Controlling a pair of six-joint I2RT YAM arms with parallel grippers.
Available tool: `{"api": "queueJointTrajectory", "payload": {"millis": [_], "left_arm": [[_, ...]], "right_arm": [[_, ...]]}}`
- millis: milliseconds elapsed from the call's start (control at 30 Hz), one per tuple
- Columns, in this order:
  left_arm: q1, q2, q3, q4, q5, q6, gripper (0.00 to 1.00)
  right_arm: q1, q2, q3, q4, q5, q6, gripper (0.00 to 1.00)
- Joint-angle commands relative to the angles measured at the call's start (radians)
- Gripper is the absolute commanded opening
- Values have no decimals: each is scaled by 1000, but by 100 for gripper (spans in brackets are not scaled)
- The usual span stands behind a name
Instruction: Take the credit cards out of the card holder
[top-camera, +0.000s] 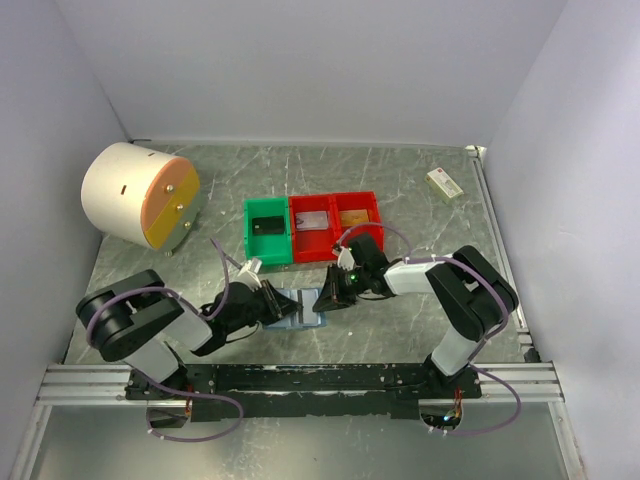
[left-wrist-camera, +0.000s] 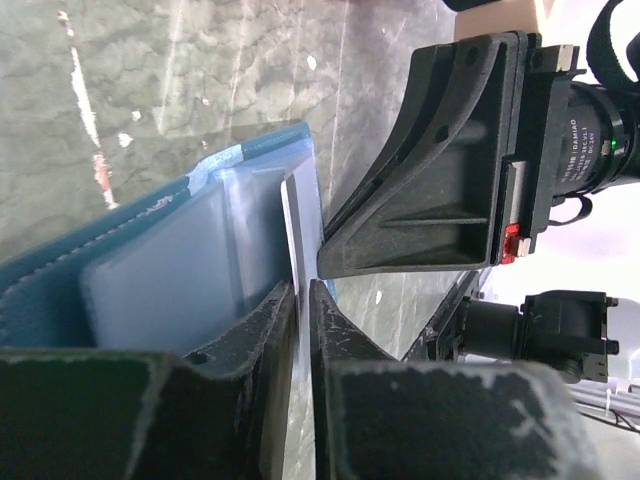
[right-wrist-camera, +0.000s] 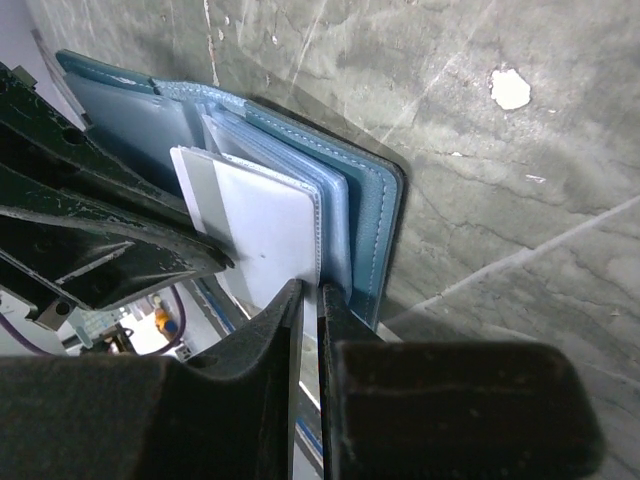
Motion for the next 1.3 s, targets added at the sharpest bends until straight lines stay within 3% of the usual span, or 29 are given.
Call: {"api": "queueJointTrajectory", "payload": {"millis": [0, 133, 333, 667, 900, 1267], "left_arm": [[-13, 49, 51, 128, 99, -10, 20], [-13, 64, 54, 136, 109, -12, 21], [-13, 12, 39, 49, 67, -17, 15], [-11, -201, 70, -340, -17, 16, 23], [-12, -196, 87, -382, -13, 18, 11], [-12, -159, 126, -477, -31, 28, 18]], "right_arm": [[24, 51, -21, -31, 26, 8, 9], [23, 52, -19, -32, 29, 7, 9], [24, 34, -15, -76, 87, -5, 9], [22, 23, 9, -126, 147, -29, 9], [22, 18, 16, -126, 141, -32, 9], [24, -96, 63, -112, 82, -91, 18]]}}
